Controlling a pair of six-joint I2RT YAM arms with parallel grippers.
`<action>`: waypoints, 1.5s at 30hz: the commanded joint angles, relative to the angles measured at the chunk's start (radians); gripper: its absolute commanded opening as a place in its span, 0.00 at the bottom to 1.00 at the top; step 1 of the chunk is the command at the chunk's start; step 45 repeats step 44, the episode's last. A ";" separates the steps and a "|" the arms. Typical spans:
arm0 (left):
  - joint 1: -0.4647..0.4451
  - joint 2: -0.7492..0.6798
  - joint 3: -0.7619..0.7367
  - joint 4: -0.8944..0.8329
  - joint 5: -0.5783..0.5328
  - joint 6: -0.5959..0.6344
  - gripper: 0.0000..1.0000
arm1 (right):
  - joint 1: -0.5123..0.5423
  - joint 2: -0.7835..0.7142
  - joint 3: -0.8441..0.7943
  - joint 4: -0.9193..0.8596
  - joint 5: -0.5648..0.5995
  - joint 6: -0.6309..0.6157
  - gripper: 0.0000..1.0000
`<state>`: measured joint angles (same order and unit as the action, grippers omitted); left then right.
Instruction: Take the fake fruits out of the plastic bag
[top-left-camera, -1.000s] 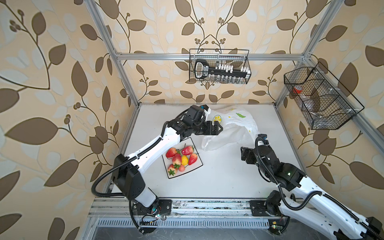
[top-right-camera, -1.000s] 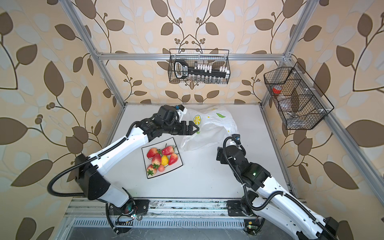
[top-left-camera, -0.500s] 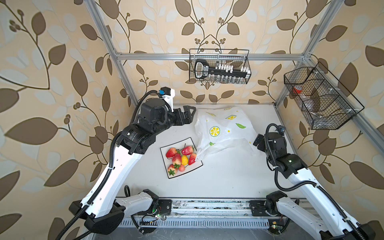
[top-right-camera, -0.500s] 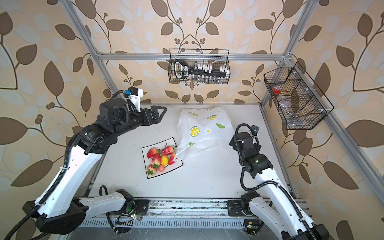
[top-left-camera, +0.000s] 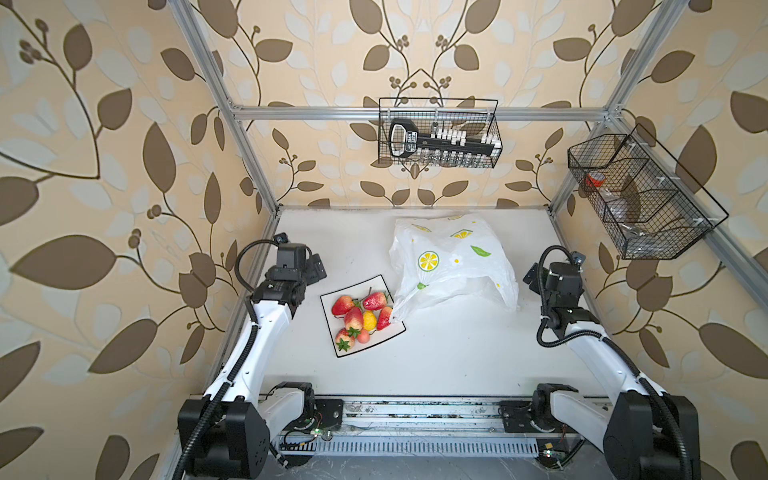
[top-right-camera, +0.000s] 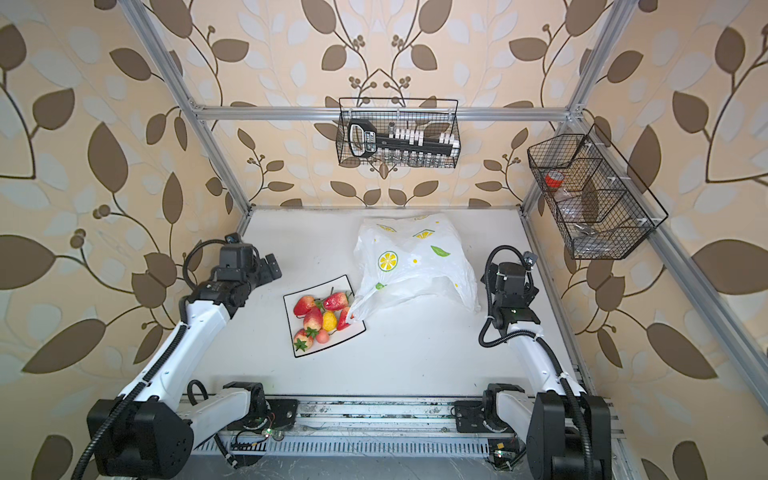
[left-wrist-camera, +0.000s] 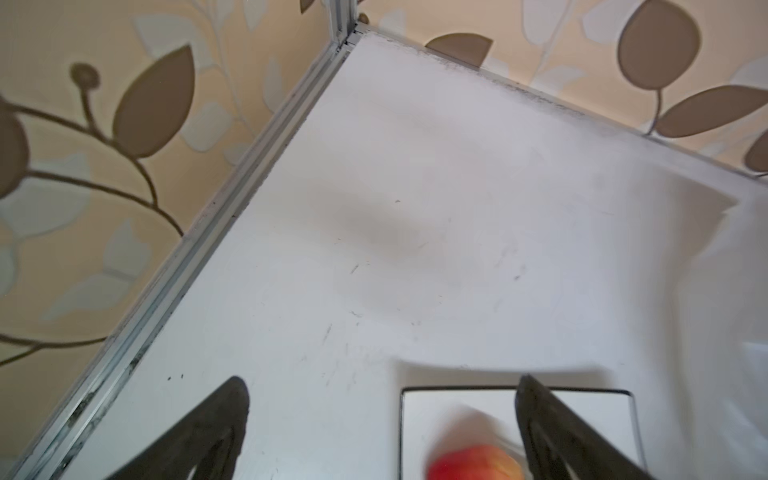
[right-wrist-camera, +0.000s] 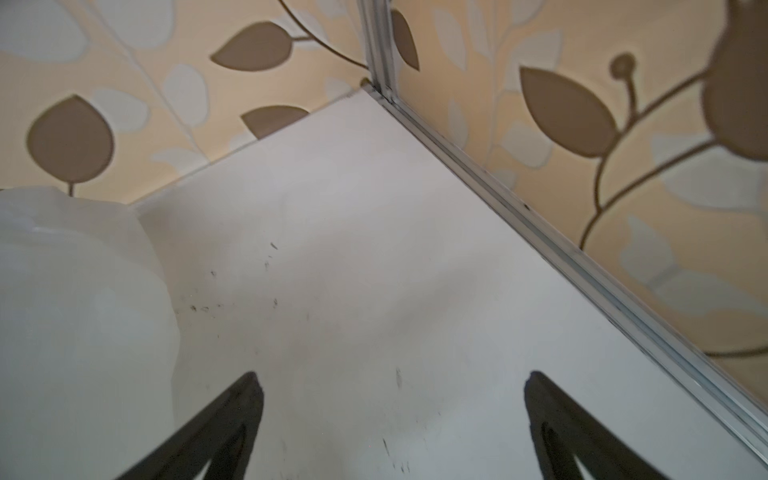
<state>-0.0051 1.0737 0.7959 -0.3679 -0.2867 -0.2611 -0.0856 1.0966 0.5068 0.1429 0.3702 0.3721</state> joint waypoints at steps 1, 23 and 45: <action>0.005 -0.074 -0.129 0.375 -0.091 0.138 0.99 | 0.000 0.053 -0.103 0.431 -0.140 -0.147 0.98; 0.005 0.330 -0.421 1.053 0.052 0.147 0.99 | 0.047 0.388 -0.306 1.036 -0.234 -0.257 0.99; 0.002 0.415 -0.435 1.140 0.124 0.180 0.99 | 0.069 0.400 -0.272 0.985 -0.324 -0.324 0.99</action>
